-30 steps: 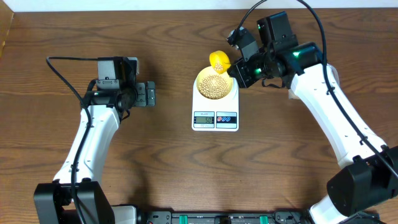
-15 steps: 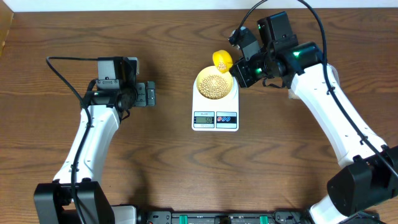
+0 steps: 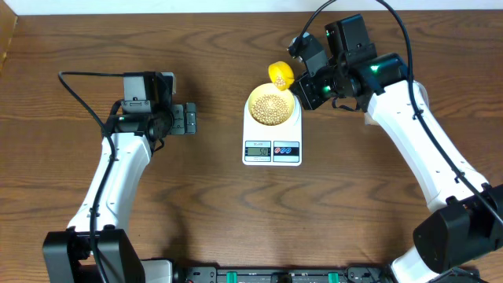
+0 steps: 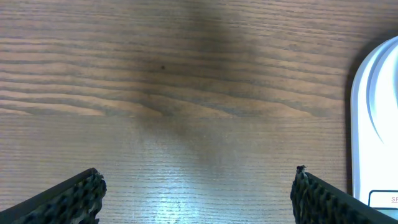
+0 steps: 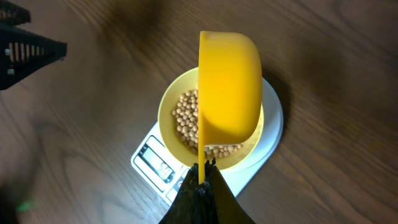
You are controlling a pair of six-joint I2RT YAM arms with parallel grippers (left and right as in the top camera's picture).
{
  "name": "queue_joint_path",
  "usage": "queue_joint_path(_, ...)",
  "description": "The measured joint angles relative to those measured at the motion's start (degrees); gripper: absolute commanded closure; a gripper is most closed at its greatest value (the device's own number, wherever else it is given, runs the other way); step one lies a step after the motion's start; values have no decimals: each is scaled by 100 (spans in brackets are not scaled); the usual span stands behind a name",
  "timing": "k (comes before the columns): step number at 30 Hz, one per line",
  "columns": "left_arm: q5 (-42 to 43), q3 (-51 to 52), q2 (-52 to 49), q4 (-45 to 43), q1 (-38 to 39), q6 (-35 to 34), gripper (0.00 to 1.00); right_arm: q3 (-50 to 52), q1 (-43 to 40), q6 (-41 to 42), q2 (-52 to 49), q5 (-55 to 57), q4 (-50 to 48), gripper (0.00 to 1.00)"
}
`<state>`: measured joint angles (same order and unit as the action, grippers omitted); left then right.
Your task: Scoop item into bowl and weigh 50g on scale
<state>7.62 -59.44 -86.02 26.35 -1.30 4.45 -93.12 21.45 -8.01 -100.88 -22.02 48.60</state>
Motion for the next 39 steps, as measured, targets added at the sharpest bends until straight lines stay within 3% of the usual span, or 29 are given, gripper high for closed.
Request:
queue_joint_path(11, 0, 0, 0, 2, 0, 2, 2, 0, -177, 199, 0, -457, -66, 99)
queue_joint_path(20, 2, 0, 0, 0, 0, 2, 2, 0, -1458, 1593, 0, -2057, -59, 99)
queue_joint_path(26, 2, 0, 0, 0, 0, 0, 2, -7, -2459, 2100, 0, -2627, 826, 99)
queue_joint_path(33, 17, 0, 0, 0, 0, 0, 2, -11, -3423, 2166, 0, -2072, 2273, 99)
queue_joint_path(39, 17, 0, -2, 0, 0, 2, 2, -11, -3842, 2168, 0, -614, 2573, 99)
